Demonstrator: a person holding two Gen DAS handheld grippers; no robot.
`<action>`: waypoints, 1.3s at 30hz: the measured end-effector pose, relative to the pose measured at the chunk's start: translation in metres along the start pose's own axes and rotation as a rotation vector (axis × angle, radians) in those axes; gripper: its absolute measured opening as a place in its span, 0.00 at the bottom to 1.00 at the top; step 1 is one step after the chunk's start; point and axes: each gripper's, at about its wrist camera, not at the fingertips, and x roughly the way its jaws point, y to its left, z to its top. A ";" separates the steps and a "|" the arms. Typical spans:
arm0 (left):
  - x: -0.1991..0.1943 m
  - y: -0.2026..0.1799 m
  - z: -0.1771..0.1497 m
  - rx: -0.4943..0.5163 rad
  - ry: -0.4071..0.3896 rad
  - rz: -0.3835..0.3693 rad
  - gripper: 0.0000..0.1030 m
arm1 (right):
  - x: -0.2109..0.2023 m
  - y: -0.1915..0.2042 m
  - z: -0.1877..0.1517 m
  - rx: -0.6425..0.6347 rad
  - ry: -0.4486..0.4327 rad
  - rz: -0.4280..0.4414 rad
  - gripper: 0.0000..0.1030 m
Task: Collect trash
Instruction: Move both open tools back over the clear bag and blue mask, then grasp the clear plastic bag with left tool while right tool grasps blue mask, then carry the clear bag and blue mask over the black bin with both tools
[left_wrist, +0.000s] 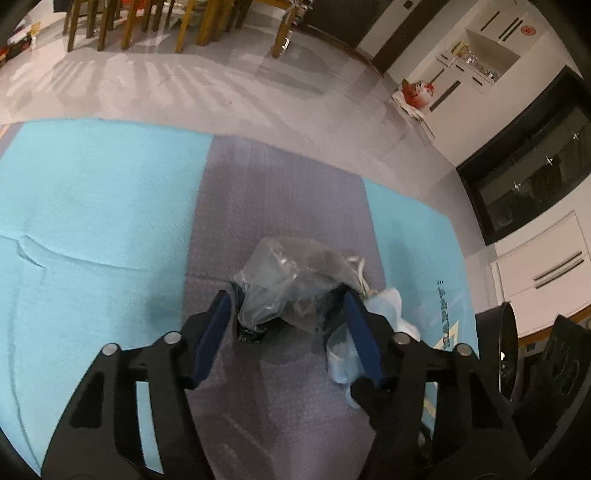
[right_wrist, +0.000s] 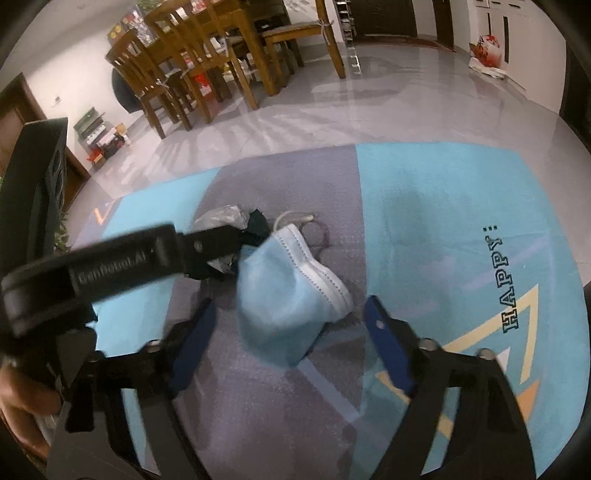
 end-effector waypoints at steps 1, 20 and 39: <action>0.000 0.000 0.000 0.001 -0.003 0.000 0.59 | 0.004 0.000 0.000 0.002 0.014 -0.008 0.60; -0.036 -0.019 -0.010 0.143 -0.047 0.089 0.31 | -0.034 -0.024 -0.006 0.077 -0.015 -0.036 0.16; -0.097 -0.059 -0.044 0.249 -0.139 0.055 0.31 | -0.108 -0.027 -0.023 -0.011 -0.178 -0.137 0.16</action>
